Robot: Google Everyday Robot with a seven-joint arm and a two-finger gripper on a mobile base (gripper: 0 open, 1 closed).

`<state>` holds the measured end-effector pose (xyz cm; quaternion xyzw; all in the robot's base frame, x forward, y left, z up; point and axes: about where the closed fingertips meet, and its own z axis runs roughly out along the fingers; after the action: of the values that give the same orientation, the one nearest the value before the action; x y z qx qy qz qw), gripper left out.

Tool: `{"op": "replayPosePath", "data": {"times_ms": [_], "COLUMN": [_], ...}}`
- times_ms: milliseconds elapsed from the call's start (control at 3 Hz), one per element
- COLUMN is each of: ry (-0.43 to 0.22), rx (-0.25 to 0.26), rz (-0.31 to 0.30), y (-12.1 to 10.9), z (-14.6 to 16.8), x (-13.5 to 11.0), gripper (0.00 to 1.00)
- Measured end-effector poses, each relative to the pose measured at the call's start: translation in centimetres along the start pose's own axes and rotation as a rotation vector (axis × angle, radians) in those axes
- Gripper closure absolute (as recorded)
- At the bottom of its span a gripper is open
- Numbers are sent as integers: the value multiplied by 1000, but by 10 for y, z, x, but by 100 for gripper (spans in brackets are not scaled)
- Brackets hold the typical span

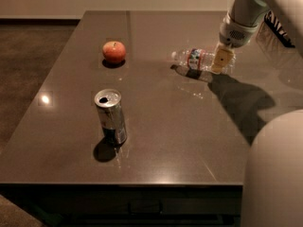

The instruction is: Move water bottle near redbull can

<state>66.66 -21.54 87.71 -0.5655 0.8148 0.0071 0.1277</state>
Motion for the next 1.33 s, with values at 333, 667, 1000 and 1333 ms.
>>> {"op": "replayPosePath", "data": {"times_ms": [333, 667, 1000, 1333], "ry": [-19, -38, -57, -76], "rx": [-18, -55, -99, -126], "rz": [-69, -119, -155, -192], "y": [38, 86, 130, 161], "z": [-12, -15, -14, -16], "x": [-21, -39, -58, -76], "gripper": [100, 100, 100, 100]}}
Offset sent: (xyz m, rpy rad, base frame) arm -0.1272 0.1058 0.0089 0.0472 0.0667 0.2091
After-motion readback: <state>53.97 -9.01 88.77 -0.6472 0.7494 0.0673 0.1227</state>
